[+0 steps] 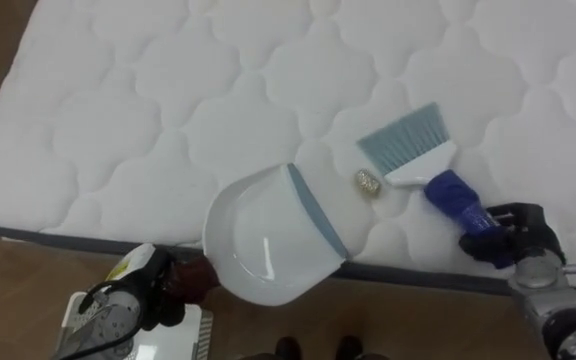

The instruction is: Clean bed

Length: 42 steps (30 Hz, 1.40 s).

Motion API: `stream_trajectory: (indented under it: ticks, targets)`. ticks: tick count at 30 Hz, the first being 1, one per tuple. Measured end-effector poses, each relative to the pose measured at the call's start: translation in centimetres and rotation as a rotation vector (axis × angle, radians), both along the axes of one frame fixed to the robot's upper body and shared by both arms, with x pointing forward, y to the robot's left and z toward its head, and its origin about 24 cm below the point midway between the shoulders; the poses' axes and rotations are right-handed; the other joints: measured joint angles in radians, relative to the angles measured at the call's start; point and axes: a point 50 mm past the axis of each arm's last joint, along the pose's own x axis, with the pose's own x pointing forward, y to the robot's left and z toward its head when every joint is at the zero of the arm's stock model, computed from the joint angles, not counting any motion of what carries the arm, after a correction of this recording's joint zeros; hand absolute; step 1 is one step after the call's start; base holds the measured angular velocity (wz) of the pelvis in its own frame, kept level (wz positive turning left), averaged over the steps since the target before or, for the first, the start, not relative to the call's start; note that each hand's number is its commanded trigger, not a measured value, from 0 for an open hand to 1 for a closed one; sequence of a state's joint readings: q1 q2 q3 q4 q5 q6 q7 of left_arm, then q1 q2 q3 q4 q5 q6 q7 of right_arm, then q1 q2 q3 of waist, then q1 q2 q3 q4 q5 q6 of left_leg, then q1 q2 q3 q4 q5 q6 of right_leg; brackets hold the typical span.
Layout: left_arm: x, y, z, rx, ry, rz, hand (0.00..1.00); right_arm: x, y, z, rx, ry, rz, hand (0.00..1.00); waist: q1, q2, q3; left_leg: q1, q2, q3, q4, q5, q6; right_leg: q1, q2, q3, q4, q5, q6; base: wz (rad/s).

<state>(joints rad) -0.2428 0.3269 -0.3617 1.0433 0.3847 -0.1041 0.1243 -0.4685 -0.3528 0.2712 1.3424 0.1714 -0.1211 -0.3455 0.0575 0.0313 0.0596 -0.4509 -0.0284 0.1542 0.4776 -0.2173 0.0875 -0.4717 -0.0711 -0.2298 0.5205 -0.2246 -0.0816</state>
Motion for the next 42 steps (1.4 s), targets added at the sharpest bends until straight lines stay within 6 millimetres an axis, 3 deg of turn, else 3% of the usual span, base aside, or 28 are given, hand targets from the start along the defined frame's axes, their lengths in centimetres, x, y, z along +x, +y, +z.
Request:
stream_trajectory:
  ticks: [4, 7, 12, 14, 22, 28, 31, 42]
  targets:
    - [0.0, 0.1, 0.0, -0.005, 0.001, 0.013, 1.00, -0.1, -0.3, 0.1, -0.008, 0.002, -0.005, 1.00, 0.001, -0.003, -0.0023, -0.002, 0.001, 0.004, -0.010, -0.004, 0.006, -0.009, 0.000, 0.001, 0.007, 0.000, -0.001, 0.00]
    - [0.1, 0.3, 0.2, 0.002, -0.004, 0.014, 1.00, 0.0, -0.8, 0.4, -0.049, 0.011, 0.013, 1.00, 0.004, -0.015, -0.0102, -0.011, 0.000, 0.006, -0.008, -0.004, 0.007, -0.023, -0.002, 0.006, 0.019, 0.001, -0.002, 0.00]
    - [0.4, 1.4, 0.9, 0.040, -0.024, 0.003, 1.00, -0.1, -3.4, 2.0, -0.224, 0.051, 0.082, 1.00, 0.005, -0.024, -0.0142, -0.012, 0.001, 0.006, 0.004, -0.003, 0.007, -0.020, -0.004, 0.001, 0.021, 0.001, -0.002, 0.03]
    - [0.6, 2.1, 1.3, 0.084, -0.029, -0.014, 1.00, 0.1, -4.4, 3.0, -0.338, 0.081, 0.148, 1.00, 0.006, -0.043, -0.0202, -0.010, 0.001, 0.010, 0.008, -0.003, 0.007, -0.021, -0.004, 0.004, 0.025, 0.001, -0.002, -0.02]
    - [1.4, 3.7, 2.9, 0.184, -0.067, -0.061, 1.00, 1.3, -8.5, 8.0, -0.767, 0.178, 0.319, 1.00, 0.029, -0.115, -0.0170, -0.009, 0.005, 0.010, 0.002, -0.003, 0.007, -0.020, 0.002, 0.004, 0.014, 0.005, -0.004, -0.01]
    - [2.1, 4.2, 4.0, 0.203, -0.108, -0.072, 1.00, 3.6, -7.9, 10.9, -1.007, 0.157, 0.431, 1.00, 0.027, -0.131, -0.0110, -0.027, 0.006, 0.011, 0.003, -0.004, 0.008, -0.039, -0.001, -0.001, 0.018, 0.007, -0.004, 0.00]
    - [2.4, 4.6, 4.4, 0.214, -0.117, -0.064, 1.00, 4.3, -7.5, 11.7, -1.108, 0.162, 0.480, 1.00, 0.028, -0.145, -0.0090, -0.045, 0.010, 0.011, 0.008, -0.004, 0.007, -0.055, -0.001, -0.011, 0.016, 0.009, -0.008, 0.00]
    - [2.7, 5.4, 5.1, 0.243, -0.126, -0.074, 1.00, 7.1, -5.1, 14.9, -1.454, 0.154, 0.717, 1.00, 0.031, -0.165, -0.0023, -0.042, 0.017, 0.026, 0.003, -0.004, 0.007, -0.053, 0.000, -0.017, 0.008, 0.011, -0.011, -0.02]
